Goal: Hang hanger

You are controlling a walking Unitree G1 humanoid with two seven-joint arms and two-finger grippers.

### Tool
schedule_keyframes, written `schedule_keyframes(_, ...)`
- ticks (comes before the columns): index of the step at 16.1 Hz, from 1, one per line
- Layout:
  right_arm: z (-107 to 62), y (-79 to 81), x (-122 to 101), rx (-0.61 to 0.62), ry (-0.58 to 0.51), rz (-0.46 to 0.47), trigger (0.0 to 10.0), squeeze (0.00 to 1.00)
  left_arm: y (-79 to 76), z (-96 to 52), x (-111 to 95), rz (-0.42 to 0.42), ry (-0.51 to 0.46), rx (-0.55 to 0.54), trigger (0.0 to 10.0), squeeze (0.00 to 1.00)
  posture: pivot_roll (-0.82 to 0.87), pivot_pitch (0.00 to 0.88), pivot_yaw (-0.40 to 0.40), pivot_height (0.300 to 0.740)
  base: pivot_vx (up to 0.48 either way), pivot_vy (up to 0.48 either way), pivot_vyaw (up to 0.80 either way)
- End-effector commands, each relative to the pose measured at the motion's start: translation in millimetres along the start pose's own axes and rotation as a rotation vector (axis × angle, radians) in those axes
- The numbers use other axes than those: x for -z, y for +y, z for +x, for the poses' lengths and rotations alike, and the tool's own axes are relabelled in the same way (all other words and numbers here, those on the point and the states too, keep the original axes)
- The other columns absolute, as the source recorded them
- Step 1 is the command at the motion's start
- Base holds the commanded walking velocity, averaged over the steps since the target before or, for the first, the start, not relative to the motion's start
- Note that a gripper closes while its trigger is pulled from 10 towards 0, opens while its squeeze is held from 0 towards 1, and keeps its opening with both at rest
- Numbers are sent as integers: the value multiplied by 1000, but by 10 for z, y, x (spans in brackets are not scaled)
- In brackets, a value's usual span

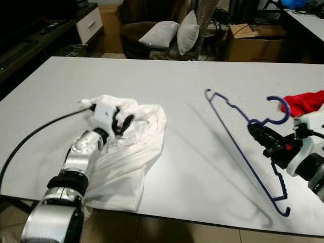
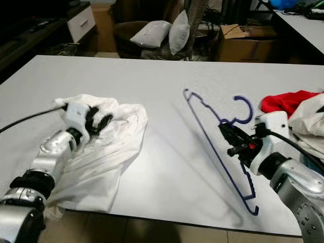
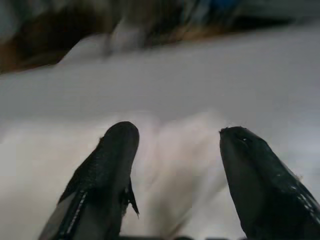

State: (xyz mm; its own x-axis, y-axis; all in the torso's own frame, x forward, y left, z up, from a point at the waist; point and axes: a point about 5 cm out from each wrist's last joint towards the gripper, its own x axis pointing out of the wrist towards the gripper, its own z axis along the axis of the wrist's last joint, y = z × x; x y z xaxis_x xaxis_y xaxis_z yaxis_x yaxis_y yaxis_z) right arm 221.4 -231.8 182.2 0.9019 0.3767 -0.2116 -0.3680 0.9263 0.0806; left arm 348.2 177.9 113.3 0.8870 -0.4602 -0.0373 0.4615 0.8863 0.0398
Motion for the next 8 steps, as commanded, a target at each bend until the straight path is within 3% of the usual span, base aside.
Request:
schedule_keyframes(1,10,34,-38,6,-11,17,10000,0,-81,37,-218,-29,-100,90,10000,1000,-113,0,73,740,0,0,0)
schedule_keyframes(3,45,119,-36,6,3,-16,10000,0,-172,19,-424,-55,-191,157,10000,1000,-114,0,78,740,0,0,0)
schedule_keyframes(4,84,145,-60,69,2,-75,10000,0,-199,-41,-646,-48,-265,142,10000,1000,-112,0,80,740,0,0,0)
schedule_keyframes(6,134,126,-158,200,-59,-140,10000,0,-186,-146,-834,-61,-316,50,10000,1000,-98,0,72,740,0,0,0)
schedule_keyframes(7,155,128,-268,247,-180,-179,10000,0,-193,-183,-809,-80,-273,-38,10000,114,-88,0,63,740,0,0,0)
schedule_keyframes(8,187,84,-282,281,-211,-199,10000,0,-300,-206,-715,-15,-218,-70,10000,0,-64,0,44,740,0,0,0)
